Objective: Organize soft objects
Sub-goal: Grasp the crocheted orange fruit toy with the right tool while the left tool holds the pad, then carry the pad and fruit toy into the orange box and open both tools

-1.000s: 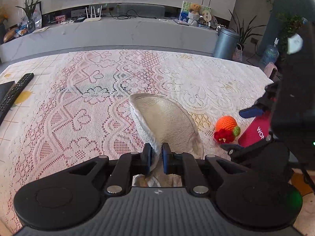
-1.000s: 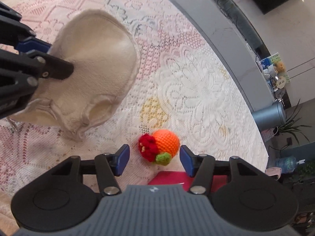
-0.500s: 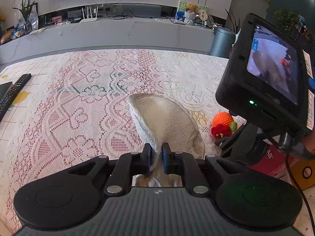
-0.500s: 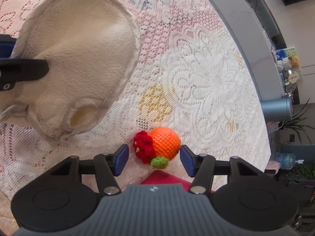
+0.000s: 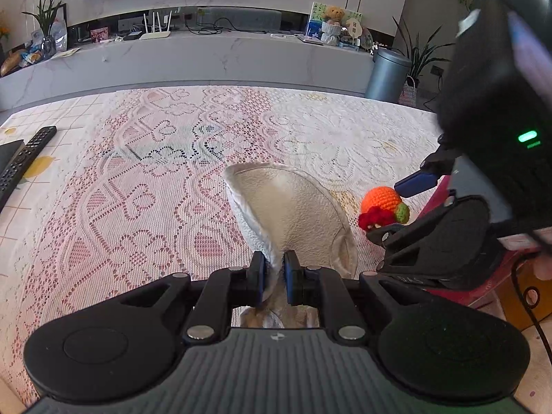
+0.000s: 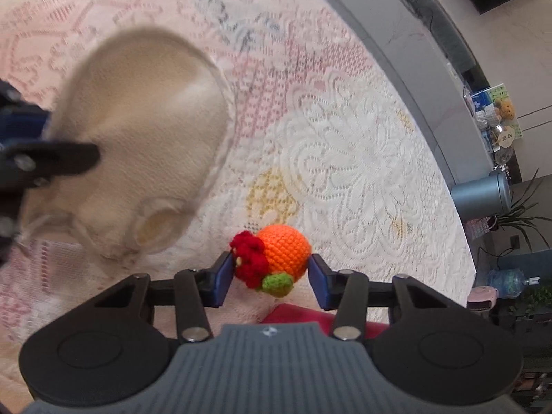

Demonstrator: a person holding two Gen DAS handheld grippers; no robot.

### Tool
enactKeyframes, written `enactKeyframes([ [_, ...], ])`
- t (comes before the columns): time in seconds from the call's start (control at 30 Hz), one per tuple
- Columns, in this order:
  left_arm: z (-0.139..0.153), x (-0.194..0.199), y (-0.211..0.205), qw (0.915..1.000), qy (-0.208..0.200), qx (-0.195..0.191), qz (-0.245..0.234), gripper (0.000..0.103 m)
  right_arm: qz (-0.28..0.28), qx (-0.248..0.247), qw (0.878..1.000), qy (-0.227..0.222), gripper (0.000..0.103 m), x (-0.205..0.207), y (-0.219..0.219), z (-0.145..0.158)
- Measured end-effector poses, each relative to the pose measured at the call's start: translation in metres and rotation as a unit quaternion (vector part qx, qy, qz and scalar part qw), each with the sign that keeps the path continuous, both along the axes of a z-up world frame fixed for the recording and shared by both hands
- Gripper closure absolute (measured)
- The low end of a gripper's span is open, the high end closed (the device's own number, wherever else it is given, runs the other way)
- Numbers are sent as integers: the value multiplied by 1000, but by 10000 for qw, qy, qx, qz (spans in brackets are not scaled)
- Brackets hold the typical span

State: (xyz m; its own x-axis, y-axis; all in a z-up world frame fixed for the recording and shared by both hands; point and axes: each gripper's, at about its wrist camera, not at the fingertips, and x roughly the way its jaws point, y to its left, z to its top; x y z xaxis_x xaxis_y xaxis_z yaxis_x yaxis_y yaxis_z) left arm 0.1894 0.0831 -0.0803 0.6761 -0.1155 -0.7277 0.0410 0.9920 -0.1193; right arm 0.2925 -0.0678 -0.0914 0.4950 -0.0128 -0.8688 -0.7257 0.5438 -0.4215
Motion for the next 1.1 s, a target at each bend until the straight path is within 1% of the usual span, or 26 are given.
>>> enactKeyframes([
  [0.1,4,-7,0,10000,1,22,36,90,-57,500,9987,-60,56,-18,-6,18],
  [0.2,10,-16,-2,10000,-44,71,54,90,-127,997,9947,-229,56,-41,-16,33],
  [0.27,15,-23,-3,9999,-74,53,65,90,-167,1422,9891,-334,56,-59,-26,44],
  [0.37,25,-35,-6,9999,-128,-26,83,90,-299,1847,9809,-533,56,-83,-42,59],
  [0.47,33,-49,-10,9997,-218,-47,87,90,-430,2231,9717,-639,56,-105,-61,70],
  [0.53,38,-57,-15,9997,-227,-102,72,90,-507,2372,9677,-682,56,-120,-74,74],
  [0.63,44,-70,-23,9995,-233,-212,23,90,-772,2536,9614,-736,56,-136,-94,77],
  [0.7,50,-77,-31,9993,-279,-237,-18,90,-1024,2734,9532,-791,56,-145,-110,82],
  [0.83,64,-89,-49,9986,-398,-321,-152,90,-1524,3146,9324,-921,56,-158,-145,94],
  [0.97,78,-95,-73,9969,-523,-427,-394,90,-1846,3304,9181,-1179,56,-170,-179,106],
  [1.1,91,-92,-99,9940,-605,-601,-689,90,-2191,3442,9029,-1353,56,-176,-216,118],
])
